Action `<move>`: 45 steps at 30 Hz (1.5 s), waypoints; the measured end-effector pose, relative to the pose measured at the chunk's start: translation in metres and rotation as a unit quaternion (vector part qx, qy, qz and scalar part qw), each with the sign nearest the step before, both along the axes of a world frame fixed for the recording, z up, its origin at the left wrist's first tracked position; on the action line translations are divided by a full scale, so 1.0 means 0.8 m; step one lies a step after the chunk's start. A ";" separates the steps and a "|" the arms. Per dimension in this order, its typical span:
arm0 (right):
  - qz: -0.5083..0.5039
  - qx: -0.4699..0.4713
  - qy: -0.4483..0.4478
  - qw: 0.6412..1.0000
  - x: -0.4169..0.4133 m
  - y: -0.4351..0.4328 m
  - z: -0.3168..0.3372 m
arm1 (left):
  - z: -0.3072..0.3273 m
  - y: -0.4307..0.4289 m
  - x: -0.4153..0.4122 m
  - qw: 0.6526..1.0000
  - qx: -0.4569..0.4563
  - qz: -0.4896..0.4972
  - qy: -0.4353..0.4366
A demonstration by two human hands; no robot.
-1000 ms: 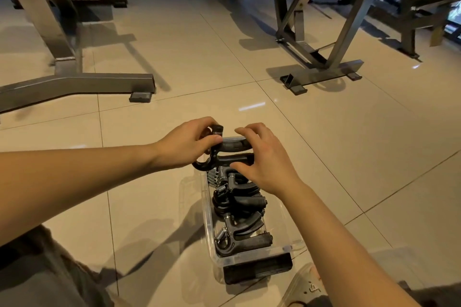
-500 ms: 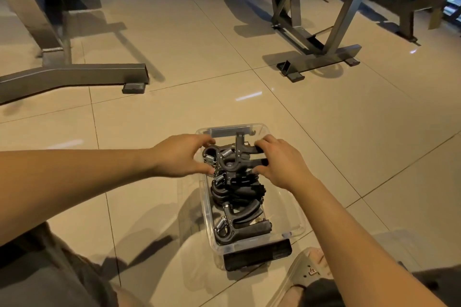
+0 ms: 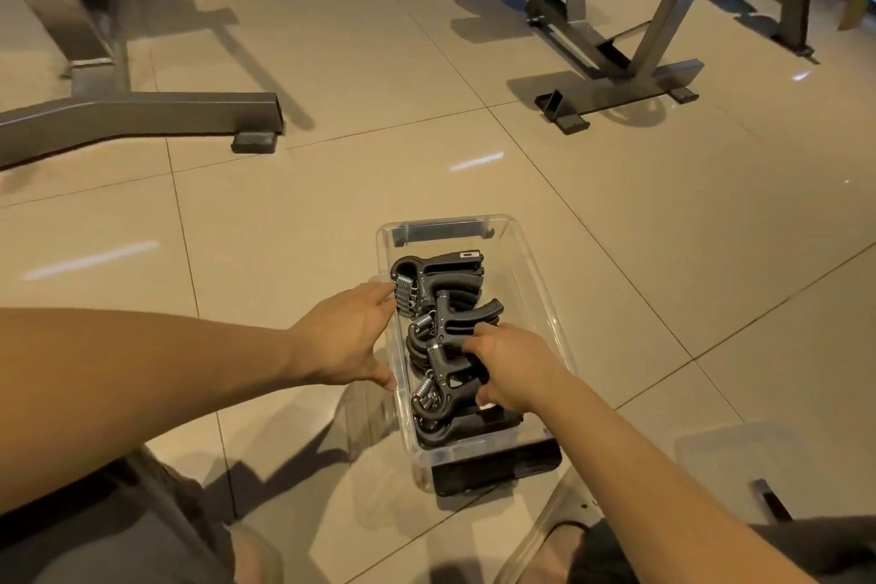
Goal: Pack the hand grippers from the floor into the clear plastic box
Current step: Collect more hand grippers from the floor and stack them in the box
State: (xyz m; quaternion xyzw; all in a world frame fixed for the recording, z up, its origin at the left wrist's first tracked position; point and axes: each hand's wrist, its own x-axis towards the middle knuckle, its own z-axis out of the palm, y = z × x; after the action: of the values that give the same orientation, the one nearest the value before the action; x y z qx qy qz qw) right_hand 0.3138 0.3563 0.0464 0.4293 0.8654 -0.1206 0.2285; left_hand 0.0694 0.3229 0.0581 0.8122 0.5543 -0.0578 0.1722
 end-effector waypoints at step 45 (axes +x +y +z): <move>-0.208 0.048 0.278 0.937 -0.059 -0.038 0.056 | 0.052 -0.067 -0.013 0.996 -0.001 0.093 0.008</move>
State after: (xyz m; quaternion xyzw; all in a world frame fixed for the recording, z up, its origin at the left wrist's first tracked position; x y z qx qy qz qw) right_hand 0.2663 0.3262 0.0908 0.5595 0.7906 -0.2384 -0.0717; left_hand 0.0593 0.2691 0.0993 0.7562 0.6290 -0.0492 0.1733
